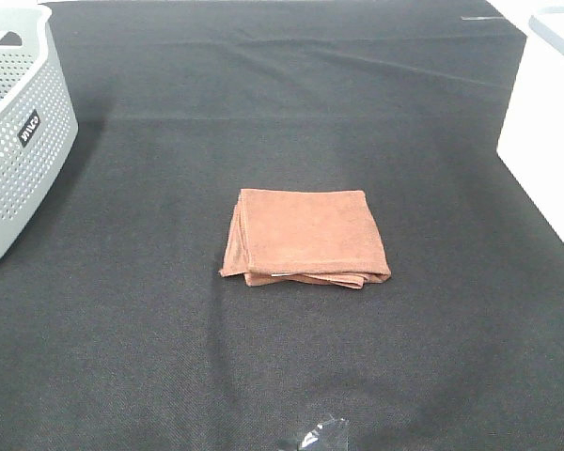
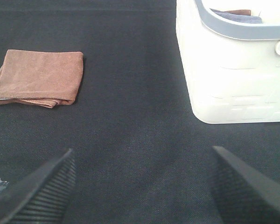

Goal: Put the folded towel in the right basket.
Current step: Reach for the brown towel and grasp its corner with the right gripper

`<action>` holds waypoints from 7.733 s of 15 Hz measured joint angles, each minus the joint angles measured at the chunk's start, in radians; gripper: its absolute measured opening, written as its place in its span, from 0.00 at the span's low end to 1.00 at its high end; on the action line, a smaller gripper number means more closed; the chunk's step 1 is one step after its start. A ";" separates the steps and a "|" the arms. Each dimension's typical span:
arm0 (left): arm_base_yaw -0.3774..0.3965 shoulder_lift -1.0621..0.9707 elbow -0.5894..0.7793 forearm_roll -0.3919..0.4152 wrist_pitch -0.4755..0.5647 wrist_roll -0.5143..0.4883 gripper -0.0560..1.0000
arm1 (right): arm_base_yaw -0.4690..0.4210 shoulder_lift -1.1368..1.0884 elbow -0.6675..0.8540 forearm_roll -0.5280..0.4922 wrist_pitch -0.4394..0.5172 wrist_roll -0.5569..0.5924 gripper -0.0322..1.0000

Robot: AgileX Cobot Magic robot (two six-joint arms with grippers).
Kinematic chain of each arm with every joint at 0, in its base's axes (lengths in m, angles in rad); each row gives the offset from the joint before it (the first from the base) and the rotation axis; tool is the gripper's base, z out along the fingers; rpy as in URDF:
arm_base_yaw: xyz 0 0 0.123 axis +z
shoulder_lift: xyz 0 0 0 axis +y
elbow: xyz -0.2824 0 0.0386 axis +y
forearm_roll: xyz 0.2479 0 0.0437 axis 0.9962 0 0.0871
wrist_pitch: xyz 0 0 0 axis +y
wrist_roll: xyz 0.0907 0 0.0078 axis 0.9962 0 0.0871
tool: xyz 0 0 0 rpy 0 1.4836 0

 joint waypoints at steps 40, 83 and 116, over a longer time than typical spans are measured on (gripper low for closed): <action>0.000 0.000 0.000 0.000 0.000 0.000 0.98 | 0.000 0.000 0.000 -0.034 0.000 0.030 0.99; 0.000 0.000 0.000 -0.001 0.000 0.000 0.98 | 0.006 1.638 -0.930 0.457 -0.004 -0.005 0.98; 0.000 0.000 0.000 0.000 0.000 0.000 0.98 | 0.341 2.302 -0.968 0.717 -0.391 -0.109 0.82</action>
